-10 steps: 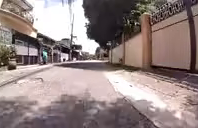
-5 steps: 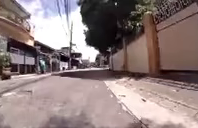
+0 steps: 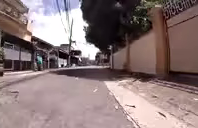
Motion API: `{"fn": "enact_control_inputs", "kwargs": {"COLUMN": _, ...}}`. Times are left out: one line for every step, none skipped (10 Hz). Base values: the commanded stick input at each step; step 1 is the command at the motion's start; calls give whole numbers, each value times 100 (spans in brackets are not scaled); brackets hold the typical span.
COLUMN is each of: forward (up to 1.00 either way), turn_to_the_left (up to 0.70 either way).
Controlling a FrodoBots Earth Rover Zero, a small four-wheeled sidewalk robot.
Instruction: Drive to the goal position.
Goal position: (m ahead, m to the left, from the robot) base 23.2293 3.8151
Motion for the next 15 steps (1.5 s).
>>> {"fn": "enact_control_inputs", "kwargs": {"forward": 100, "turn_to_the_left": 0}}
{"fn": "enact_control_inputs", "kwargs": {"forward": 100, "turn_to_the_left": 0}}
{"fn": "enact_control_inputs", "kwargs": {"forward": 100, "turn_to_the_left": 0}}
{"fn": "enact_control_inputs", "kwargs": {"forward": 100, "turn_to_the_left": 0}}
{"fn": "enact_control_inputs", "kwargs": {"forward": 100, "turn_to_the_left": 0}}
{"fn": "enact_control_inputs", "kwargs": {"forward": 100, "turn_to_the_left": 0}}
{"fn": "enact_control_inputs", "kwargs": {"forward": 100, "turn_to_the_left": 0}}
{"fn": "enact_control_inputs", "kwargs": {"forward": 100, "turn_to_the_left": 0}}
{"fn": "enact_control_inputs", "kwargs": {"forward": 100, "turn_to_the_left": 0}}
{"fn": "enact_control_inputs", "kwargs": {"forward": 100, "turn_to_the_left": 0}}
{"fn": "enact_control_inputs", "kwargs": {"forward": 100, "turn_to_the_left": 0}}
{"fn": "enact_control_inputs", "kwargs": {"forward": 100, "turn_to_the_left": 0}}
{"fn": "enact_control_inputs", "kwargs": {"forward": 100, "turn_to_the_left": 0}}
{"fn": "enact_control_inputs", "kwargs": {"forward": 100, "turn_to_the_left": 0}}
{"fn": "enact_control_inputs", "kwargs": {"forward": 100, "turn_to_the_left": 0}}
